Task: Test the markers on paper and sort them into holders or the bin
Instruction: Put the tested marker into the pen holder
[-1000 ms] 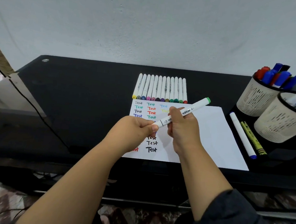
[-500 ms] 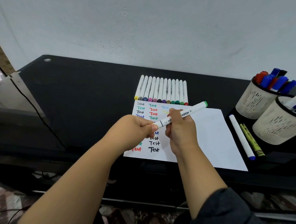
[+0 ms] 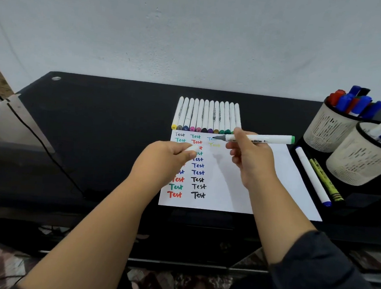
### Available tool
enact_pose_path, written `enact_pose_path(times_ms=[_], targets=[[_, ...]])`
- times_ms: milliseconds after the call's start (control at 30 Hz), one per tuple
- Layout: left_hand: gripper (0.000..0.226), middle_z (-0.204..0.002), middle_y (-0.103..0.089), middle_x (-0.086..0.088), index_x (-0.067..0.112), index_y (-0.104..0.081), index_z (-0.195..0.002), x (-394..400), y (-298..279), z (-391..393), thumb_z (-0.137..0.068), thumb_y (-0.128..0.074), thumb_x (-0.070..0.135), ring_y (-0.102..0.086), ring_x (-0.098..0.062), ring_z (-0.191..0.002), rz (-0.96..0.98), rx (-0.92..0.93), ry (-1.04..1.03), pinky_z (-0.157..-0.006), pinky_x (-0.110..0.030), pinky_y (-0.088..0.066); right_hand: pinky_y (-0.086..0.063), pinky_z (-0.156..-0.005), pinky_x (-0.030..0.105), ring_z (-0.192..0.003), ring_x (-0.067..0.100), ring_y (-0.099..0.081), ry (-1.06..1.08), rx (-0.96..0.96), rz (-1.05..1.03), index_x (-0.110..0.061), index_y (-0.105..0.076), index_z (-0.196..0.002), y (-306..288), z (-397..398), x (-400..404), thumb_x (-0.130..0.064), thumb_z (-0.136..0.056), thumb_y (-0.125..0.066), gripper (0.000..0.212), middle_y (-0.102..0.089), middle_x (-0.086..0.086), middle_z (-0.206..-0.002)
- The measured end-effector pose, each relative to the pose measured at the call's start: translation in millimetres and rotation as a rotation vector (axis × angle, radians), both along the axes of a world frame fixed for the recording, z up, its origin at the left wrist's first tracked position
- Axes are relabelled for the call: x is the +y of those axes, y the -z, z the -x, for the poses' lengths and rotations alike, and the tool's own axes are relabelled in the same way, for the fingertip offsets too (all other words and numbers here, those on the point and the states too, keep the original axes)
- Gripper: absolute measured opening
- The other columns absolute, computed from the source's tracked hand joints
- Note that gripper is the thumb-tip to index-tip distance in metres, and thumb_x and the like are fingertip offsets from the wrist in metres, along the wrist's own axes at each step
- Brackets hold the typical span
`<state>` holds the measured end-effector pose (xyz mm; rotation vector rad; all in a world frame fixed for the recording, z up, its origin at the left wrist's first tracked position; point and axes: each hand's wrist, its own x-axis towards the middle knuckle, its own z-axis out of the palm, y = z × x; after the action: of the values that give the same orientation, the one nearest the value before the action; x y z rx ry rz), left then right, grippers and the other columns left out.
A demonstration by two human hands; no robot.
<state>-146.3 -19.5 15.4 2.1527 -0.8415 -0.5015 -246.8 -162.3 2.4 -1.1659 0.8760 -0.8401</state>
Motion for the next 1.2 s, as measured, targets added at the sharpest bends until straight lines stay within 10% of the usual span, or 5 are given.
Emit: enact_pose_path(times_ms=[267,467,1200], targets=[[0.042,-0.130,-0.057,0.010,0.034,-0.052,-0.132,-18,5,-14,-0.092,-0.050,0.048,-0.044,0.003,-0.078,-0.097,-0.148,0.032,-0.056,-0.009,-0.028,-0.040,-0.045,0.015,-0.042,0.004,-0.047,-0.035,0.234,0.267,-0.016,-0.045,-0.071,4,-24,-31,-0.019,-0.086,-0.064,0.025,-0.053,0.003,-0.059],[0.044,-0.135,-0.053,0.008,0.034,-0.050,-0.134,-22,10,-24,-0.092,-0.049,0.048,-0.049,-0.011,-0.120,-0.128,-0.138,0.003,-0.082,-0.022,-0.033,-0.040,-0.052,0.020,-0.051,0.013,-0.043,-0.025,0.312,0.307,-0.017,-0.034,-0.064,23,-36,-38,-0.015,-0.084,-0.059,0.033,-0.045,0.006,-0.060],[0.043,-0.133,-0.054,0.012,0.036,-0.050,-0.133,-22,17,-26,-0.091,-0.051,0.049,-0.049,-0.008,-0.120,-0.130,-0.125,-0.027,-0.080,-0.020,-0.032,-0.025,-0.041,0.011,-0.049,0.009,-0.030,-0.078,0.336,0.416,-0.017,-0.029,-0.061,34,-36,-34,-0.013,-0.089,-0.058,0.040,-0.035,-0.002,-0.056]])
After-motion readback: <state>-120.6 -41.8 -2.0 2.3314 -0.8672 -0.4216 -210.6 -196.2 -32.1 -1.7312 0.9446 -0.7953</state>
